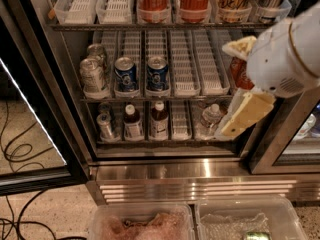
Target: Pick pepsi can from middle shelf of fridge
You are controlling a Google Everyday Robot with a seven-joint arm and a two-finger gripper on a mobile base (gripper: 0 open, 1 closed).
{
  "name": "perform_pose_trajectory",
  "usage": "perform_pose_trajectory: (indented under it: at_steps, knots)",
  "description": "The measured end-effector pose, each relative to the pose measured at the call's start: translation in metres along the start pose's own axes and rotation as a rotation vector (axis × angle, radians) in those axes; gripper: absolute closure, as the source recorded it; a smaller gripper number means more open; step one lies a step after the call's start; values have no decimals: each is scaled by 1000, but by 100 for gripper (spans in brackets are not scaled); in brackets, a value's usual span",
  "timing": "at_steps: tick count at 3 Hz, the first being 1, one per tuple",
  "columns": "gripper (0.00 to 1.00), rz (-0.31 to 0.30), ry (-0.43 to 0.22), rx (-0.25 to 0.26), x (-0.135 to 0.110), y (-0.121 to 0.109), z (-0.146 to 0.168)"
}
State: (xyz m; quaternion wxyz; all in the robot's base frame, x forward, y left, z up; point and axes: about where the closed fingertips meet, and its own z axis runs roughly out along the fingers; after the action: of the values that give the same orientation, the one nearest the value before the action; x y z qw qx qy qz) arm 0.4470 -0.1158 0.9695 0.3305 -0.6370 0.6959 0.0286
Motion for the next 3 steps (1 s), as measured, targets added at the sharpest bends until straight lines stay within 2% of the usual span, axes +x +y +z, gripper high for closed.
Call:
perform_pose_trajectory:
  at_steps: [1,2,3]
  knots:
    - [0,94,-87,16,-12,38,37]
    - [0,94,-161,41,-27,45,87]
    - [0,92,-176,116,-33,27,87]
